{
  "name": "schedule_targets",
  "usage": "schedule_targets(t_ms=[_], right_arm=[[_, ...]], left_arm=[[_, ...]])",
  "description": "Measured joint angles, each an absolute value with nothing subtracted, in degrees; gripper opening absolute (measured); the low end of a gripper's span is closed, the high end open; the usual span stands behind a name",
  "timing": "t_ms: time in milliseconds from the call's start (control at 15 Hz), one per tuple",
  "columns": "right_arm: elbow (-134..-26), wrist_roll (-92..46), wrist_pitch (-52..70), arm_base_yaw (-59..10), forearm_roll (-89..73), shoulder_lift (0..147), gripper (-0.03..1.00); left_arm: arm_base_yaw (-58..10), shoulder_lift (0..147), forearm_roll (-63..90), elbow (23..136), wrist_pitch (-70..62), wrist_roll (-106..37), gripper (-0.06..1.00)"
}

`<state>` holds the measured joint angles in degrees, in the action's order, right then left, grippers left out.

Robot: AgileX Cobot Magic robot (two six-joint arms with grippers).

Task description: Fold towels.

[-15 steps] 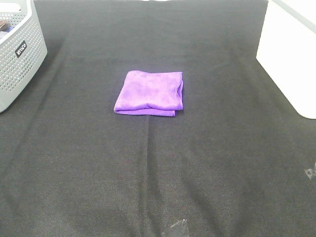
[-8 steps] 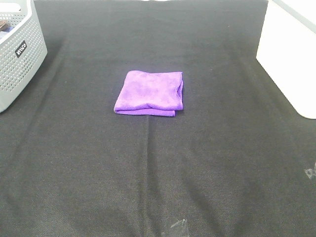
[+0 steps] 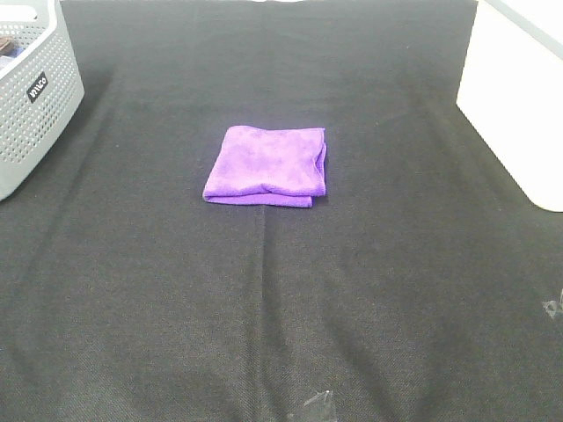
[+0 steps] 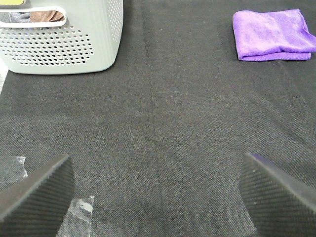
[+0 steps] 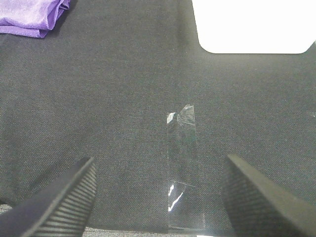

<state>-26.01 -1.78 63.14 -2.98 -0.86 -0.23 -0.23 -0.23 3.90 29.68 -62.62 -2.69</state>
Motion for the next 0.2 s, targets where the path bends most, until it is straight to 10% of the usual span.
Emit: schedule_targets(t_ms=[200], right_arm=[[-26.0, -1.8, 63.1, -3.0, -0.9, -0.2, 0.69]], left_arm=[[-0.2, -0.2, 3.9, 29.7, -62.6, -2.7, 0.85]])
